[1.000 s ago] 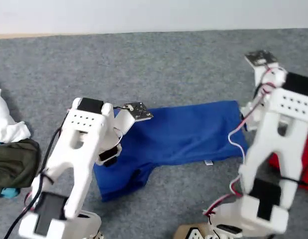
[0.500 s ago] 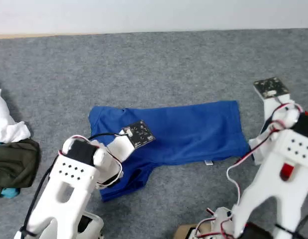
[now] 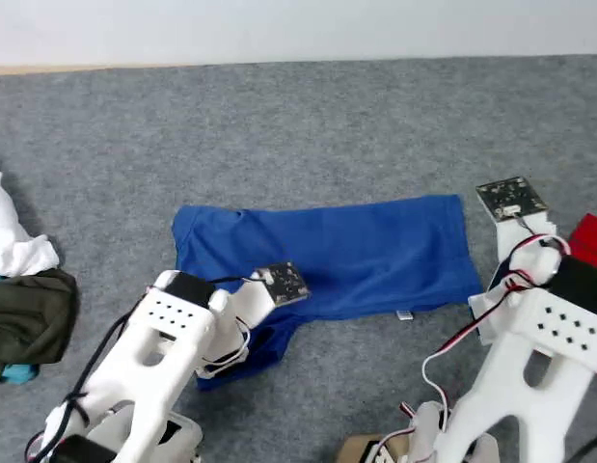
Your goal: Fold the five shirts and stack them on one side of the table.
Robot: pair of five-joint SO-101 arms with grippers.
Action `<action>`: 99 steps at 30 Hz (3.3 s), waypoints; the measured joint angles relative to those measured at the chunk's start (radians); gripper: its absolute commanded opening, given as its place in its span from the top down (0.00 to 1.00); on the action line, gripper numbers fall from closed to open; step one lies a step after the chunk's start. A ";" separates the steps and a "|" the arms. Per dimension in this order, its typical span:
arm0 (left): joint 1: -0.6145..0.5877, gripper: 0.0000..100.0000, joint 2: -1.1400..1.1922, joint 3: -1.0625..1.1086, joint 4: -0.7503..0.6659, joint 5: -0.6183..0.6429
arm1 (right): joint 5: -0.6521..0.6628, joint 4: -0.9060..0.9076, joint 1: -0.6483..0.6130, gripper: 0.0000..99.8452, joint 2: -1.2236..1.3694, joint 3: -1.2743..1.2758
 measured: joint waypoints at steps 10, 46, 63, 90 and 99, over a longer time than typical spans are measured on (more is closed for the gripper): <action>0.066 0.87 0.012 0.000 -0.005 -0.055 | 0.000 0.000 0.000 0.90 0.000 0.003; 0.012 0.99 0.012 0.124 -0.193 -0.057 | 0.000 0.000 0.000 0.90 0.000 0.003; 0.011 1.00 0.012 -0.183 0.060 -0.057 | 0.000 0.000 0.000 0.90 0.000 0.003; -0.091 1.00 0.322 -0.430 -0.229 -0.112 | 0.000 0.000 0.000 0.90 0.000 0.003; -0.118 0.99 0.493 -0.563 -0.229 -0.112 | 0.000 0.000 0.000 0.90 0.000 0.075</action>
